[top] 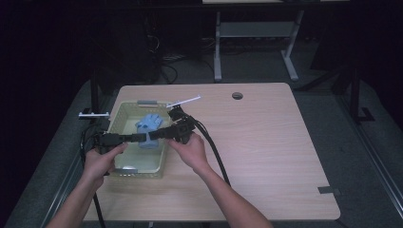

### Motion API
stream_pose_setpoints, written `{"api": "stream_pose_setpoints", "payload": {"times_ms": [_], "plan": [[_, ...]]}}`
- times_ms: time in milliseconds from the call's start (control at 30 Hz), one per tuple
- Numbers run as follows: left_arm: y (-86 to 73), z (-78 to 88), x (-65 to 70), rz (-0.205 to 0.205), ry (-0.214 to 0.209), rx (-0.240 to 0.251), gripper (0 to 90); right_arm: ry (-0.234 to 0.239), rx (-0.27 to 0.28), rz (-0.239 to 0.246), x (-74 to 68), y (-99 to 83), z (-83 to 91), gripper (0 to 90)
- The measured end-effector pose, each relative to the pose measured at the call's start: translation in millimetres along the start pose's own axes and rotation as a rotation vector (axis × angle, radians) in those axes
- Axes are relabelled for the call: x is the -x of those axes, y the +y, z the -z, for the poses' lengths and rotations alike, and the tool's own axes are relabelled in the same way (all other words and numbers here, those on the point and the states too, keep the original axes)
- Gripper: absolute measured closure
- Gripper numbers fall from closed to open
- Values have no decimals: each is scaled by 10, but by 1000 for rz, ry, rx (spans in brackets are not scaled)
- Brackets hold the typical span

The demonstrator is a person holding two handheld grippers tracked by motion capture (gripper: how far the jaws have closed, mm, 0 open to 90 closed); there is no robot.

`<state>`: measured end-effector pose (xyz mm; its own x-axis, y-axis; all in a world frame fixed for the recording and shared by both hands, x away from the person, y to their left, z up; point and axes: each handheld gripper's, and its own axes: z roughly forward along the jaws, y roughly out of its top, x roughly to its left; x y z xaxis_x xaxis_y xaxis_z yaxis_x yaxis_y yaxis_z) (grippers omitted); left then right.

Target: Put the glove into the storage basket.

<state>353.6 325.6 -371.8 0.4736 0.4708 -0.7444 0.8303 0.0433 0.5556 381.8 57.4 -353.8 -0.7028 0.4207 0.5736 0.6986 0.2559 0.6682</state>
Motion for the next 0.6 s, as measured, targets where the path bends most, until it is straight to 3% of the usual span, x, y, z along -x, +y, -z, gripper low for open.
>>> {"api": "stream_pose_setpoints", "payload": {"times_ms": [600], "plan": [[43,80,-207,38,33,-39,716,-5,-26,-21,74,22,-267,726]]}}
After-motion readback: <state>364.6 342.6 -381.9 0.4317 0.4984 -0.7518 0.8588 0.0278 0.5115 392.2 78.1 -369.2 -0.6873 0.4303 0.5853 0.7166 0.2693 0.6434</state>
